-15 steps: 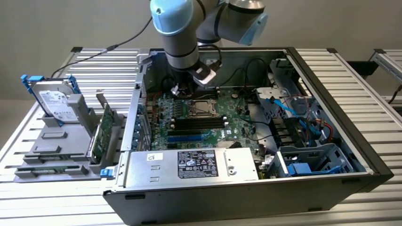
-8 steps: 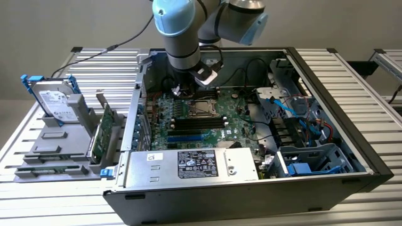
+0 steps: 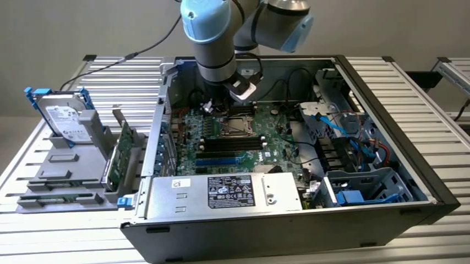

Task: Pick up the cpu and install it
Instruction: 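Install the first cpu locking lever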

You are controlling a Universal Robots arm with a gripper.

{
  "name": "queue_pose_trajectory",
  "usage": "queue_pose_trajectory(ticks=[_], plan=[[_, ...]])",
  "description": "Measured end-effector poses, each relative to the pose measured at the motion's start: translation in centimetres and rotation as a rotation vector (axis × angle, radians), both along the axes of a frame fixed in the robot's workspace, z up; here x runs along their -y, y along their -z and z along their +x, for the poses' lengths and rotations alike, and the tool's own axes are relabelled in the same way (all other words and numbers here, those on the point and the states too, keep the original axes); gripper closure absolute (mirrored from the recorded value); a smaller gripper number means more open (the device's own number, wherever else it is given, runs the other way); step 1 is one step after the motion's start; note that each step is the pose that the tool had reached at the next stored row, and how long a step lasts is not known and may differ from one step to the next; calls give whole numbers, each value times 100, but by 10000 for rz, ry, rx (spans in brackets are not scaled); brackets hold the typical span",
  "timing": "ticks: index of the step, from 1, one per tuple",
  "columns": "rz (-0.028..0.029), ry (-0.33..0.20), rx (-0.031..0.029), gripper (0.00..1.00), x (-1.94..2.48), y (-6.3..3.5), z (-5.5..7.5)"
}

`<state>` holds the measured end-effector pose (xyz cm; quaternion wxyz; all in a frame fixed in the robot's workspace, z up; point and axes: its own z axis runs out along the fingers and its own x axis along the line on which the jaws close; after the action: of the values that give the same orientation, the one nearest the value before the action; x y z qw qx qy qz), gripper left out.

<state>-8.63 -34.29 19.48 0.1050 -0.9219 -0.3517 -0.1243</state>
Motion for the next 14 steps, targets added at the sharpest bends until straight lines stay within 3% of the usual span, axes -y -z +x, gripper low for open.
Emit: queue_pose_trajectory(ticks=[14], plan=[[14, 1, 1, 89, -6, 36, 39]])
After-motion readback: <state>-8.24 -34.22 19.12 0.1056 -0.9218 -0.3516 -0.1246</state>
